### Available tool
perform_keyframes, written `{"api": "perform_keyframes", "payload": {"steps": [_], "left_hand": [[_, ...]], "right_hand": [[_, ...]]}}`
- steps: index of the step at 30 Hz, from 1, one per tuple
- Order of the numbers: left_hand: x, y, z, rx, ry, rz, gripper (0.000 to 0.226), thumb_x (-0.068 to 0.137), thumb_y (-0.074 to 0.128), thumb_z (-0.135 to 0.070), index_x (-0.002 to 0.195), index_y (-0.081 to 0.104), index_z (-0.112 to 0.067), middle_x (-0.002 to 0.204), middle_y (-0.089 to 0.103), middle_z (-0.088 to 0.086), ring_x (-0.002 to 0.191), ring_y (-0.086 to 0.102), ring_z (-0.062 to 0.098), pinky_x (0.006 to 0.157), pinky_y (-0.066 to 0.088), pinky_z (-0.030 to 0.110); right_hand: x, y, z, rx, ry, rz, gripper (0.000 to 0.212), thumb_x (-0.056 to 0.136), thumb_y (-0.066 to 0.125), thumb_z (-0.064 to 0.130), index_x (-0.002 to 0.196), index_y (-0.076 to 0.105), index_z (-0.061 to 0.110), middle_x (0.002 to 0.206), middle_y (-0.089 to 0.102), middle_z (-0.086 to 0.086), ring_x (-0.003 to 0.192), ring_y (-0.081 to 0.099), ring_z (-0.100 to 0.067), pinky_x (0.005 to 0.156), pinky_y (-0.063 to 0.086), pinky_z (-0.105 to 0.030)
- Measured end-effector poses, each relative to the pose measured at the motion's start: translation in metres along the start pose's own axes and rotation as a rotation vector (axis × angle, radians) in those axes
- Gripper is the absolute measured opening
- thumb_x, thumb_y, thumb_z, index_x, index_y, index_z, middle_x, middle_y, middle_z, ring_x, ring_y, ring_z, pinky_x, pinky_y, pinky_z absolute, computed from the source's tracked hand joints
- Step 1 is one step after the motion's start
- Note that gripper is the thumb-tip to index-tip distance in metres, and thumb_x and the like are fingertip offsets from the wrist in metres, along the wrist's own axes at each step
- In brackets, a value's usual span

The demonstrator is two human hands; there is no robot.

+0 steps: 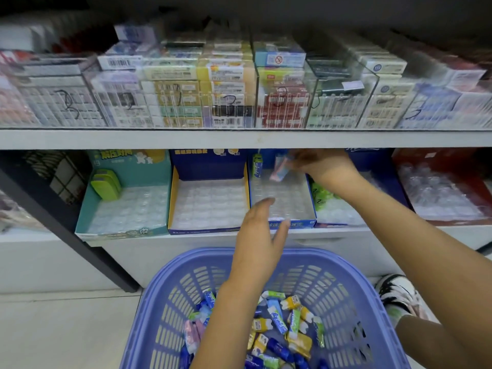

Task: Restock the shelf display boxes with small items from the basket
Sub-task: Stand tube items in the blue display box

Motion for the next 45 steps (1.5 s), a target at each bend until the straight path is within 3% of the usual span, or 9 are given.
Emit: {"api": "perform_keyframes", "payload": {"steps": [3,8,13,21,25,30,36,40,45], "left_hand": [[-0.004,0.019,-0.002,0.233,0.068,0.146,0.049,0.097,0.049,-0.032,0.142,0.038,-0.016,0.150,0.035,-0.003,0.142,0.020,0.010,0.111,0.015,0.016],[0.002,0.017,0.000,0.259,0.088,0.144,0.048,0.096,0.049,-0.027,0.142,0.040,-0.016,0.150,0.035,-0.004,0.139,0.024,0.009,0.111,0.018,0.018],[0.003,0.016,0.001,0.247,0.079,0.138,0.047,0.096,0.050,-0.028,0.141,0.042,-0.016,0.148,0.038,-0.004,0.138,0.026,0.009,0.110,0.022,0.018],[0.000,0.008,-0.008,0.129,0.149,0.088,0.044,0.096,0.049,-0.030,0.139,0.043,-0.020,0.149,0.035,-0.008,0.132,0.031,0.001,0.101,0.028,0.014],[-0.012,-0.015,-0.009,-0.052,0.162,-0.091,0.018,0.093,0.051,-0.035,0.104,0.061,-0.025,0.099,0.063,-0.012,0.089,0.057,-0.001,0.074,0.045,0.016],[-0.029,0.028,0.061,0.227,-0.086,0.238,0.024,0.092,0.053,-0.031,0.072,0.053,-0.018,0.058,0.054,-0.003,0.061,0.055,0.023,0.053,0.035,0.032],[-0.117,0.085,0.160,0.417,-0.399,0.623,0.024,0.092,0.052,-0.021,0.108,0.062,-0.007,0.108,0.065,0.017,0.100,0.060,0.031,0.076,0.046,0.035],[-0.148,0.105,0.191,0.451,-0.443,0.800,0.069,0.092,0.058,-0.027,0.147,0.022,-0.006,0.154,0.024,0.012,0.141,0.024,0.027,0.113,0.027,0.036],[-0.149,0.115,0.202,0.526,-0.442,0.757,0.069,0.093,0.056,-0.024,0.148,0.018,-0.007,0.153,0.024,0.011,0.141,0.021,0.027,0.115,0.023,0.035]], "right_hand": [[0.023,-0.010,-0.010,-0.108,-0.034,-0.160,0.022,0.086,0.065,0.021,0.100,0.063,0.004,0.105,0.064,-0.009,0.095,0.056,-0.017,0.084,0.043,-0.025],[0.046,0.006,-0.024,-0.169,-0.042,-0.105,0.029,0.088,0.064,0.027,0.109,0.063,0.007,0.095,0.055,-0.002,0.090,0.048,-0.013,0.063,0.026,-0.011],[0.060,0.033,-0.037,-0.262,-0.043,0.134,0.017,0.085,0.066,0.019,0.099,0.068,0.011,0.108,0.068,-0.009,0.105,0.060,-0.023,0.096,0.046,-0.035],[0.058,0.034,-0.032,-0.297,-0.068,0.107,0.017,0.087,0.064,0.016,0.102,0.063,0.007,0.100,0.065,-0.011,0.094,0.059,-0.020,0.082,0.043,-0.028],[0.009,0.017,-0.011,-0.339,-0.130,-0.058,0.020,0.085,0.066,0.029,0.076,0.054,0.017,0.068,0.055,0.003,0.060,0.052,-0.012,0.058,0.039,-0.024],[-0.086,0.089,-0.053,-0.394,0.097,0.594,0.026,0.083,0.068,0.033,0.070,0.063,0.011,0.060,0.066,-0.002,0.046,0.061,-0.010,0.052,0.051,-0.020],[-0.146,0.167,-0.176,-0.749,0.331,0.782,0.029,0.088,0.062,0.030,0.105,0.063,0.007,0.109,0.064,-0.012,0.098,0.062,-0.026,0.081,0.049,-0.031],[-0.171,0.184,-0.243,-0.707,0.508,0.688,0.063,0.086,0.063,0.035,0.136,0.039,0.006,0.133,0.052,-0.010,0.118,0.053,-0.026,0.091,0.047,-0.033],[-0.186,0.207,-0.266,-0.626,0.505,0.507,0.062,0.083,0.065,0.043,0.130,0.038,0.013,0.127,0.050,-0.014,0.115,0.051,-0.031,0.086,0.046,-0.036]]}}
Point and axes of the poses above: each hand's wrist, its own x-axis towards the middle knuckle, its own y-axis out of the palm, z = x × y, the point moved 8 cm from there along x, towards the middle knuckle
